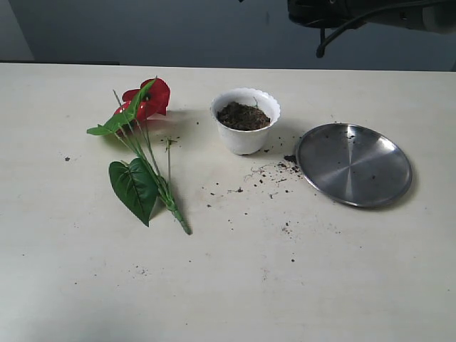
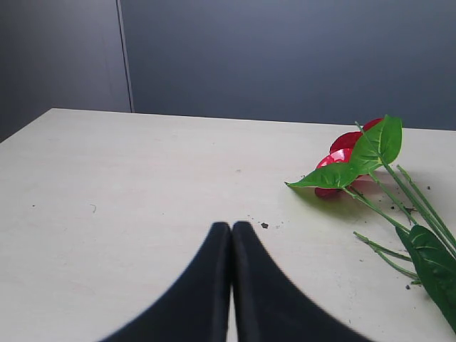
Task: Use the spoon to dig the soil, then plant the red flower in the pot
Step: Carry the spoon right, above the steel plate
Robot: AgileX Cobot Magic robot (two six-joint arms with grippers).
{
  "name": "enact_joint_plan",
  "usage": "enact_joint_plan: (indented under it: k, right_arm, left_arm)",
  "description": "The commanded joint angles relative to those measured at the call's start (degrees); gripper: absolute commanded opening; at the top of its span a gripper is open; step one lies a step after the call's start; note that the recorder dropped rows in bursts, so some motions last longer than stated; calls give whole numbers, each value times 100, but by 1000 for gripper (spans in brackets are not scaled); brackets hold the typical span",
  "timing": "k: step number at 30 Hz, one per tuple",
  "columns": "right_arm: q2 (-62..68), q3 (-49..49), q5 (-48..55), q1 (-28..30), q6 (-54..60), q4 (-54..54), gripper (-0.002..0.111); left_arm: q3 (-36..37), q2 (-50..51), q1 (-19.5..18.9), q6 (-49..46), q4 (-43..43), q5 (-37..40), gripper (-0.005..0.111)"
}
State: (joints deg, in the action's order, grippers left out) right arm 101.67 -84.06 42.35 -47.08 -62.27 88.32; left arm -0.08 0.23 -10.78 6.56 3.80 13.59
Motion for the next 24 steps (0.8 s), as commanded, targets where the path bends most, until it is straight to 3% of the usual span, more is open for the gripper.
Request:
enact_joint_plan:
  k: [1,15,24]
  right_arm:
    - [-77,4,384,-40,-34,100,-1]
    - [-83,4,-435,-40,-533,-14,-1]
    - [-83,4,-409,-29,-685,24,-1]
  left_arm:
    - [8,-23,-4,37,3,-39,1]
    - [8,-23,-4,37,3,-39,1]
    - [8,-23,-4,37,3,-39,1]
